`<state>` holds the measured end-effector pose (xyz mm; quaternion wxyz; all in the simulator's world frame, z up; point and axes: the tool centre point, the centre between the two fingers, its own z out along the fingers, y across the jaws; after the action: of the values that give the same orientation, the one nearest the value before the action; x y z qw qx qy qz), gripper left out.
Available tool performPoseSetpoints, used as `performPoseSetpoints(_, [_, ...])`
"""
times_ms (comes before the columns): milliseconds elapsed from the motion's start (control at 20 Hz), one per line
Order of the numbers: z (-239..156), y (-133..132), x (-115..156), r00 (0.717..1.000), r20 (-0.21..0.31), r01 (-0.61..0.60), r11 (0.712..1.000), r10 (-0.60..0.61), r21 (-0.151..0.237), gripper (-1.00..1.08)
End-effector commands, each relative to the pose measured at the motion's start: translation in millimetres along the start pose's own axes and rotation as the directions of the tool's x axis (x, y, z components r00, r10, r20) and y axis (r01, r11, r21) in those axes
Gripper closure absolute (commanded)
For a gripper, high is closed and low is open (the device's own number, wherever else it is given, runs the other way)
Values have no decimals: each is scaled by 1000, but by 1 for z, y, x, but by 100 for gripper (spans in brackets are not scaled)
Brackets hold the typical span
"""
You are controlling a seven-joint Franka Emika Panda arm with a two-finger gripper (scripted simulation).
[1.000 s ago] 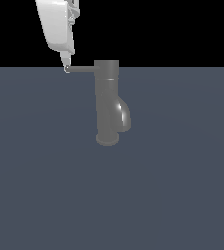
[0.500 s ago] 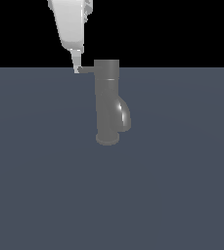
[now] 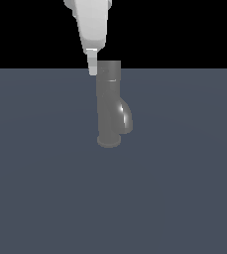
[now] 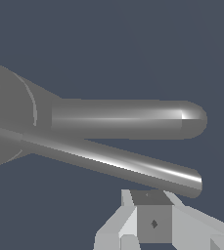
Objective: Turn on the faucet by rotating a designated handle.
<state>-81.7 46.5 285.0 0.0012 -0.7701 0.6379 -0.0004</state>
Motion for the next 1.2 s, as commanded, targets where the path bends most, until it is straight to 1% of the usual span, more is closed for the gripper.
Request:
performPoseSetpoints(0, [0, 0, 0, 1000, 0, 0, 1000, 0, 0, 108])
performPoseSetpoints(950, [0, -2, 117, 1000, -1, -12, 1000, 12, -2, 108])
performPoseSetpoints(1000, [0, -2, 117, 1000, -1, -12, 1000, 12, -2, 108])
performPoseSetpoints(1050, [0, -7, 93, 1000, 1, 24, 1000, -24, -3, 108])
performPoseSetpoints(1150, [0, -12, 99, 1000, 1, 22, 1000, -22, -3, 108])
